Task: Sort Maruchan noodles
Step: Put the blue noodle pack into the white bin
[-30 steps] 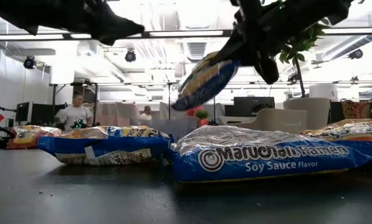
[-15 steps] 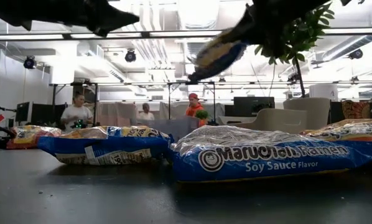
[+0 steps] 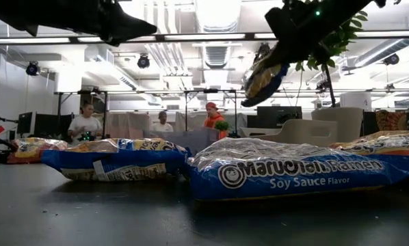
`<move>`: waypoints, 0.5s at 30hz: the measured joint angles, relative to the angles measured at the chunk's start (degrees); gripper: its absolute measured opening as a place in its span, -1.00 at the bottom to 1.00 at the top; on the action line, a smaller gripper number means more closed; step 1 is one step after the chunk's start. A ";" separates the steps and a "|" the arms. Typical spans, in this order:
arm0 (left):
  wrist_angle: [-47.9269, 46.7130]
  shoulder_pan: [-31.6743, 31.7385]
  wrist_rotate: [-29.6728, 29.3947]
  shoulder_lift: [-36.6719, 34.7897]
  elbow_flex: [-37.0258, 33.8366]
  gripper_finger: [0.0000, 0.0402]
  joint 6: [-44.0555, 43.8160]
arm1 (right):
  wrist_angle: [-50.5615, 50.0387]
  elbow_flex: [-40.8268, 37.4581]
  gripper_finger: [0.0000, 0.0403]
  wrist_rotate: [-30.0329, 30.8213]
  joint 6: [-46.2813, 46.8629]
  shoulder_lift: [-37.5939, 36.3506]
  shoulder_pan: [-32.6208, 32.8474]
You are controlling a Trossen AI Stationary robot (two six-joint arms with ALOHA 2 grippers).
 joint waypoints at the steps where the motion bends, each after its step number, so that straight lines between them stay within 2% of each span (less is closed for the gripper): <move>1: 0.42 0.00 -0.13 0.39 0.02 -1.00 -0.08 | -2.70 0.63 -0.93 -1.18 1.05 -0.39 -0.94; 9: 0.76 0.00 -0.66 1.43 -0.02 -1.00 -0.31 | -21.33 10.38 -0.93 -12.50 5.20 0.94 -8.23; 13: 0.67 0.00 -0.70 1.49 -0.02 -1.00 -0.29 | -28.45 15.39 -0.93 -20.32 0.28 3.51 -11.11; 15: 0.65 0.00 -0.74 1.43 -0.02 -1.00 -0.22 | -31.70 17.39 -0.93 -21.70 -4.11 4.90 -11.95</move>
